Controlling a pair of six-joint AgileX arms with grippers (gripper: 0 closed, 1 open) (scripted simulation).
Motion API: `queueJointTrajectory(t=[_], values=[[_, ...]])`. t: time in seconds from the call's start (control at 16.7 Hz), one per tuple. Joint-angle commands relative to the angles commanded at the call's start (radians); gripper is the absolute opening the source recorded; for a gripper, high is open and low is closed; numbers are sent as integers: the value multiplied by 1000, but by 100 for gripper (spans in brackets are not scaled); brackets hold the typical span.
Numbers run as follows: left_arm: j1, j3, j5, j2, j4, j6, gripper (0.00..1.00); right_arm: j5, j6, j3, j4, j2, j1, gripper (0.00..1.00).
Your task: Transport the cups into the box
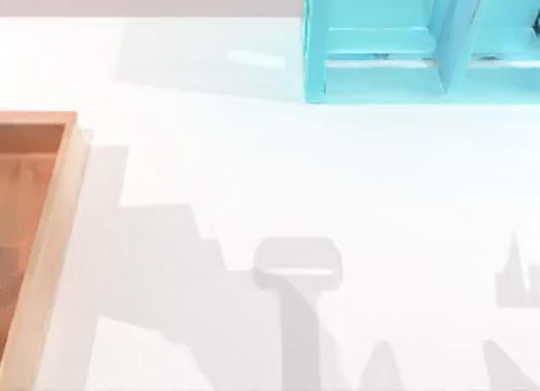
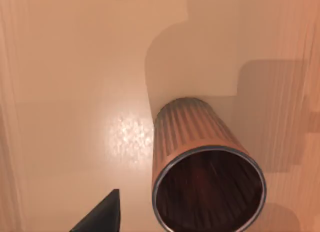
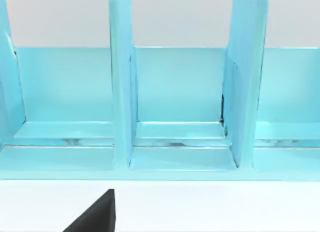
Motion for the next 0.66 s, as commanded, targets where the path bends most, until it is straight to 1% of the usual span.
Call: queueJointTrajectory(t=[0.12, 0.48, 0.66], values=[[3, 58, 1, 5, -56, -3, 100, 0, 0, 0, 0, 0, 0, 100], [-3, 359, 3, 23, -331, -3, 100, 0, 0, 0, 0, 0, 0, 100], [-7, 415, 0, 26, -388, -3, 100, 0, 0, 0, 0, 0, 0, 100]])
